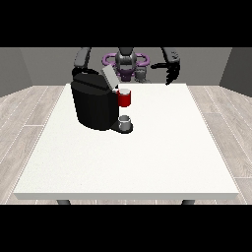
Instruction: Insert the coffee pod into the coffee machine and close the lid
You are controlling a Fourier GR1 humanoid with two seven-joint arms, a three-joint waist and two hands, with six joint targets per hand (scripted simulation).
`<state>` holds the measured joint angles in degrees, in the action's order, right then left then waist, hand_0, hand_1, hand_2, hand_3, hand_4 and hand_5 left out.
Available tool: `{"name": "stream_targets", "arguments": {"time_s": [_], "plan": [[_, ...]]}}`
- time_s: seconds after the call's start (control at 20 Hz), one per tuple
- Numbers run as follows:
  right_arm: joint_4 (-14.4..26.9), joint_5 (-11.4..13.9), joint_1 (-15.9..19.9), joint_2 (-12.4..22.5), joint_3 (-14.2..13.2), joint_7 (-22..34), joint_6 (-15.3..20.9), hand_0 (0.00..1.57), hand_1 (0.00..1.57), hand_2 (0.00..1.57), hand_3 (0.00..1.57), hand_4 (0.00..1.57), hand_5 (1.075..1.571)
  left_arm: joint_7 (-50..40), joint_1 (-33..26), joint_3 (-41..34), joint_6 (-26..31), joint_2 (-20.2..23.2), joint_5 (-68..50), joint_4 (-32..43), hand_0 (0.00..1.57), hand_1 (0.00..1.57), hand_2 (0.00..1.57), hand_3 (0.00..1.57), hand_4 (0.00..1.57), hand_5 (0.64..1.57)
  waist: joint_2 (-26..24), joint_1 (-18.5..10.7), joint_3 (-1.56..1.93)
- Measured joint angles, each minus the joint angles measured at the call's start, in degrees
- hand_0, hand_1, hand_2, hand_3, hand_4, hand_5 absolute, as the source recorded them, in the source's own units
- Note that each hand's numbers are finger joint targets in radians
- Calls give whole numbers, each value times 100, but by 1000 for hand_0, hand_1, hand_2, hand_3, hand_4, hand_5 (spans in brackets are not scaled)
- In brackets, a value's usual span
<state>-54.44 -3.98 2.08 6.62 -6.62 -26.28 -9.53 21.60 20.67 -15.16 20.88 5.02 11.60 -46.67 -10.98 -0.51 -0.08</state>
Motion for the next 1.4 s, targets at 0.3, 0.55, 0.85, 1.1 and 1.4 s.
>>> {"name": "stream_targets", "arguments": {"time_s": [0.3, 0.55, 0.85, 1.1, 1.4], "plan": [[-1215, 344, -202, -450, 885, 629, 300, 0, 0, 0, 0, 285, 1571, 162, -881, -175, 114, 219, -139, 76, 0, 0, 0, 0, 340, 1571, -644, 376, -1], [-2198, 541, -189, -597, 1506, 1074, 623, 0, 0, 0, 0, 165, 1571, 49, -1215, -176, 107, 198, -200, -26, 0, 0, 0, 0, 217, 1571, -940, 446, 2], [-3421, 801, -42, -554, 1874, 1549, 908, 0, 0, 0, 0, 439, 1571, 289, -1457, -184, 203, 264, -356, -247, 0, 0, 0, 0, 216, 1571, -573, 480, 4], [-3675, 1080, 176, -620, 1942, 1708, 1345, 0, 0, 0, 0, 366, 1571, 328, -1365, -58, 379, 215, -568, -689, 0, 0, 0, 0, 201, 1571, 33, 139, 6], [-3467, 1299, 861, -629, 1703, 1888, 1751, 0, 0, 0, 0, 211, 1571, 464, -1429, 254, 390, 86, -591, -1268, 0, 0, 0, 0, 317, 1571, 539, -246, 8]]}}
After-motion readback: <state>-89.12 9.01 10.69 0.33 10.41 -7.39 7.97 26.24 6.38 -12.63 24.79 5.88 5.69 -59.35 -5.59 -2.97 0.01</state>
